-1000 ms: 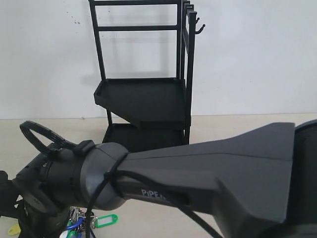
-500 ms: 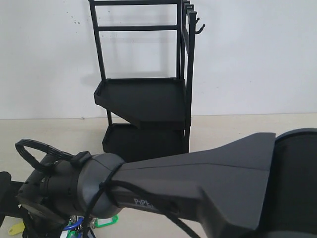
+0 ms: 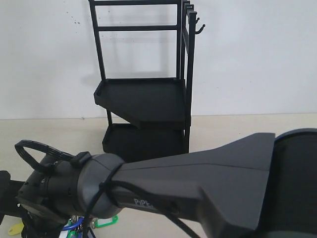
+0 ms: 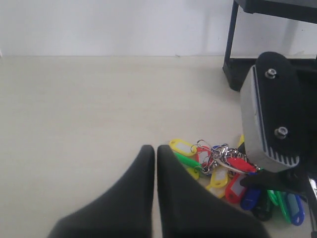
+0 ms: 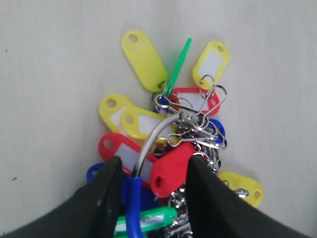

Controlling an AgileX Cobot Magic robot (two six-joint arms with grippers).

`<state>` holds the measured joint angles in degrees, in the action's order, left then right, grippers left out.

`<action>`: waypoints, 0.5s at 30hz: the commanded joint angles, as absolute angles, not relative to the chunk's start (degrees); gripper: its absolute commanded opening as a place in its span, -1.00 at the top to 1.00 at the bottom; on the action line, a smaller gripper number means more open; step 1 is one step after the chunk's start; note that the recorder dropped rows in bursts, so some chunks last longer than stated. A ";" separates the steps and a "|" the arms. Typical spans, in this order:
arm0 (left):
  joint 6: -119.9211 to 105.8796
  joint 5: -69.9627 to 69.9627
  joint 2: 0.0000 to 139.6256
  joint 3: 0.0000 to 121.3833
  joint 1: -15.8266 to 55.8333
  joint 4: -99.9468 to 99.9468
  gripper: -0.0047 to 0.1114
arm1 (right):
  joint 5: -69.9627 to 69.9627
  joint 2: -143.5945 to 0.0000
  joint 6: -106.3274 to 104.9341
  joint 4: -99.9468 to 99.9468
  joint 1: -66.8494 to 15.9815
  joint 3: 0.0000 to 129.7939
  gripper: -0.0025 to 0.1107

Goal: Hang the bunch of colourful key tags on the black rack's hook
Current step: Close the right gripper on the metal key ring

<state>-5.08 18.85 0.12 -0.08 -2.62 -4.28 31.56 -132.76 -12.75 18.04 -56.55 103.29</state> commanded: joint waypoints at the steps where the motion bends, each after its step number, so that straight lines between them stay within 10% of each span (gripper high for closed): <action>1: -4.48 17.96 0.00 0.00 -2.83 -4.70 0.84 | 30.64 -132.61 -11.76 18.34 -55.15 103.59 0.24; 8: -4.48 17.96 0.00 0.00 -2.83 -4.70 0.84 | 28.84 -132.63 -9.64 18.25 -54.19 103.59 0.27; 15: -4.48 17.96 0.00 0.00 -2.83 -4.70 0.84 | 28.64 -132.63 -9.50 18.38 -54.19 103.59 0.96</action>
<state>-5.08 18.85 0.12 -0.08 -2.62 -4.28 29.18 -132.65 -9.83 18.04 -54.30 103.29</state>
